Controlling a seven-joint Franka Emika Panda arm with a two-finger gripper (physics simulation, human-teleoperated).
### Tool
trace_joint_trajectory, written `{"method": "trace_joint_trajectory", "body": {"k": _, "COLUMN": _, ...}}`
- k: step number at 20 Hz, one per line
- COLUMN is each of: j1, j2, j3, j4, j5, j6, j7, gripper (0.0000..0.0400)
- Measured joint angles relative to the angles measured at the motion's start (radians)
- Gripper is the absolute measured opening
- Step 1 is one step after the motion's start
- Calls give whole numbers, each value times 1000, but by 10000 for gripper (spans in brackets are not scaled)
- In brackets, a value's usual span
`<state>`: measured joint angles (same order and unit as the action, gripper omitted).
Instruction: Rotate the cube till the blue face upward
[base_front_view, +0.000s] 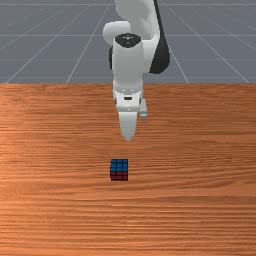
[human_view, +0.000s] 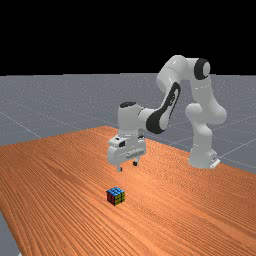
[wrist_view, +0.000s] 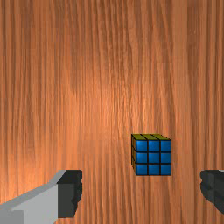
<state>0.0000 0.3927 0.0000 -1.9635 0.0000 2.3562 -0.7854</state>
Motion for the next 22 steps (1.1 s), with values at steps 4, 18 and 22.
{"method": "trace_joint_trajectory", "body": {"k": 4, "j1": 4, "j2": 2, "j3": -6, "j4": 3, "j5": 5, "j6": -5, "j7": 36, "gripper": 366}}
{"method": "trace_joint_trajectory", "body": {"k": 18, "j1": 15, "j2": 36, "j3": -105, "j4": 45, "j5": 49, "j6": -58, "j7": 404, "gripper": 1}}
{"method": "trace_joint_trajectory", "body": {"k": 22, "j1": 34, "j2": 45, "j3": -129, "j4": 62, "j5": 65, "j6": -81, "j7": 546, "gripper": 0}}
